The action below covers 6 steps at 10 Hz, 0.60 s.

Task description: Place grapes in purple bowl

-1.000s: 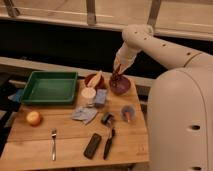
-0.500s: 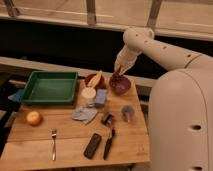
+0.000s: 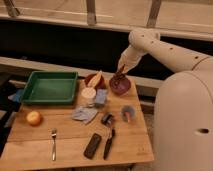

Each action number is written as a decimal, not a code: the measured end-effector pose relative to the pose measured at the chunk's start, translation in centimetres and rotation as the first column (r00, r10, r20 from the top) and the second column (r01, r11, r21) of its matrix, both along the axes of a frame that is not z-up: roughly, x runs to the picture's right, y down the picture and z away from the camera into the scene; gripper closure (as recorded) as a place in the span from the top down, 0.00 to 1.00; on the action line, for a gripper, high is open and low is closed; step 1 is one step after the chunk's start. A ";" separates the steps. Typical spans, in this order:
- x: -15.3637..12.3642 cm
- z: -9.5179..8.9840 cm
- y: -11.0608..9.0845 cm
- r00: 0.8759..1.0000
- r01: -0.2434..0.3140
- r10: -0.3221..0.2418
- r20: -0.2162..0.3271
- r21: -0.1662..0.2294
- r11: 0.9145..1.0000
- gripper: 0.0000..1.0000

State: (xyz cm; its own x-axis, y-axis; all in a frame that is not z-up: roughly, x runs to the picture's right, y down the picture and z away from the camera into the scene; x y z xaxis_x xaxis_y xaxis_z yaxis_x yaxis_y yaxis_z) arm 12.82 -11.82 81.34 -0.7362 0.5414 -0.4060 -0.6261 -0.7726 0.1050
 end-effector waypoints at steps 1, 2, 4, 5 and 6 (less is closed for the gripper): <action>1.1 0.3 0.0 0.999 -0.049 0.049 0.011 0.002 0.999 0.00; 2.3 0.6 0.1 0.995 -0.093 0.093 0.028 -0.009 0.996 0.00; 3.3 1.9 1.0 0.988 -0.143 0.145 0.060 -0.040 0.989 0.04; 3.4 2.5 1.2 0.984 -0.156 0.160 0.077 -0.052 0.986 0.12; 3.6 3.0 1.4 0.980 -0.172 0.177 0.093 -0.064 0.983 0.22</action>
